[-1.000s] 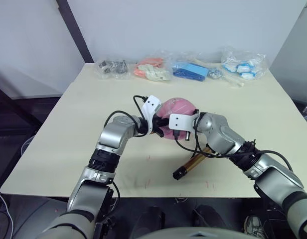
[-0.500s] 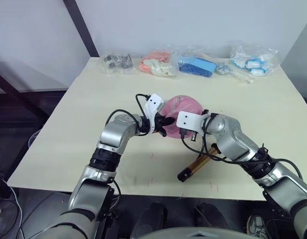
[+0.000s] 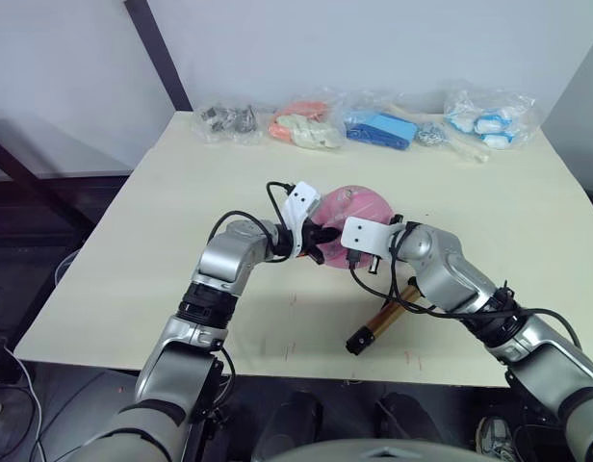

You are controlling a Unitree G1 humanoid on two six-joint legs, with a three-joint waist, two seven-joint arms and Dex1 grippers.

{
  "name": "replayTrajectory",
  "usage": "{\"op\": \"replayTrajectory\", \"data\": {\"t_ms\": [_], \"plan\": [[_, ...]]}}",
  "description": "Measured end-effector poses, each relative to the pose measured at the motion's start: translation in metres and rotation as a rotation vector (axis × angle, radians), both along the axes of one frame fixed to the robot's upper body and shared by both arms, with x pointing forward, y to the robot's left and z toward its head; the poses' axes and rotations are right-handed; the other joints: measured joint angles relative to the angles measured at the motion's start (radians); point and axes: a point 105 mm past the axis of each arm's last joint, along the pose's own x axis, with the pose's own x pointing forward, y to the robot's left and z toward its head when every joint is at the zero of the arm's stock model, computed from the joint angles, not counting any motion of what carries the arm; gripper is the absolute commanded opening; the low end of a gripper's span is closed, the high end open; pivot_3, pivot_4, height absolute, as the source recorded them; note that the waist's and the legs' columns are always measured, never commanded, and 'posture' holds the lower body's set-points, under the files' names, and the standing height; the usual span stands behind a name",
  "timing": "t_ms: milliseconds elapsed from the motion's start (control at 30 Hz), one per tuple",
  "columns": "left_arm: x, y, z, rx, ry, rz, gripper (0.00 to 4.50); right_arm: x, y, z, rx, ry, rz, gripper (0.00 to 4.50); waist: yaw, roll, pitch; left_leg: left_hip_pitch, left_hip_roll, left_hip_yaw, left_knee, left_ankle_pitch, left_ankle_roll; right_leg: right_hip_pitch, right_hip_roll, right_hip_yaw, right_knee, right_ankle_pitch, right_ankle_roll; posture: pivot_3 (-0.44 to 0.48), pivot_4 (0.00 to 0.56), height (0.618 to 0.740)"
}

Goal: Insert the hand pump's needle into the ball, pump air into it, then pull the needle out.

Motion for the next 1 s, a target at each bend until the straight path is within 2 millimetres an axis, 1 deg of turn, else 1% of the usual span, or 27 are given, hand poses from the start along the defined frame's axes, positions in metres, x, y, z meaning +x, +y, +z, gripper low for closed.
{"op": "replayTrajectory", "data": {"t_ms": [233, 367, 667, 700, 800, 867, 900, 1000], "plan": [[0.001, 0.003, -0.005, 0.009, 0.017, 0.013, 0.00, 0.003, 0.005, -0.009, -0.003, 0.018, 0.017, 0.35, -0.013, -0.003, -0.004, 0.009, 0.002, 0.002, -0.003, -0.003, -0.004, 0.007, 0.000, 0.001, 0.000, 0.000, 0.000, 0.000, 0.150, 0.736], [0.002, 0.004, -0.006, 0.017, 0.016, 0.020, 0.00, 0.004, 0.007, -0.012, 0.000, 0.021, 0.022, 0.35, -0.024, -0.002, -0.004, 0.009, 0.002, 0.001, -0.003, -0.003, -0.004, 0.007, 0.001, 0.001, 0.000, 0.000, 0.000, 0.000, 0.150, 0.736], [0.002, 0.004, -0.004, 0.017, 0.008, 0.014, 0.00, 0.005, 0.002, -0.007, 0.076, 0.027, -0.010, 0.35, -0.025, -0.001, -0.001, 0.009, 0.002, 0.000, -0.003, -0.002, -0.005, 0.006, 0.001, 0.001, 0.000, 0.000, 0.000, 0.000, 0.150, 0.736], [0.001, 0.003, -0.003, 0.009, 0.002, 0.005, 0.00, 0.003, -0.002, -0.004, 0.109, 0.011, -0.023, 0.35, -0.022, -0.001, 0.002, 0.008, 0.002, 0.000, -0.003, -0.002, -0.005, 0.006, 0.001, 0.000, 0.000, 0.000, 0.000, 0.000, 0.150, 0.736], [0.001, 0.002, 0.000, 0.000, -0.003, -0.005, 0.00, 0.001, -0.004, 0.000, 0.131, -0.004, -0.030, 0.35, -0.021, 0.001, 0.009, 0.006, 0.001, 0.000, -0.003, -0.002, -0.005, 0.004, 0.000, 0.000, 0.000, 0.000, 0.000, 0.000, 0.150, 0.736], [0.002, 0.001, 0.003, -0.005, -0.013, -0.014, 0.00, -0.001, -0.008, 0.007, 0.170, -0.026, -0.041, 0.35, -0.016, 0.001, 0.015, 0.002, 0.001, -0.001, -0.003, -0.001, -0.005, 0.001, 0.000, 0.000, 0.000, 0.000, 0.000, 0.000, 0.150, 0.736], [0.002, -0.001, 0.007, -0.010, -0.021, -0.022, 0.00, -0.003, -0.012, 0.011, 0.201, -0.035, -0.051, 0.35, -0.010, 0.001, 0.020, -0.004, 0.001, -0.003, -0.001, 0.002, -0.003, -0.004, 0.000, -0.003, 0.000, 0.000, 0.000, 0.000, 0.150, 0.736], [0.004, -0.003, 0.012, -0.020, -0.034, -0.035, 0.00, -0.006, -0.017, 0.017, 0.234, -0.051, -0.059, 0.35, 0.000, 0.001, 0.025, -0.011, 0.001, -0.004, 0.000, 0.005, -0.007, -0.009, 0.001, -0.004, 0.001, 0.001, -0.001, 0.000, 0.150, 0.736]]}}
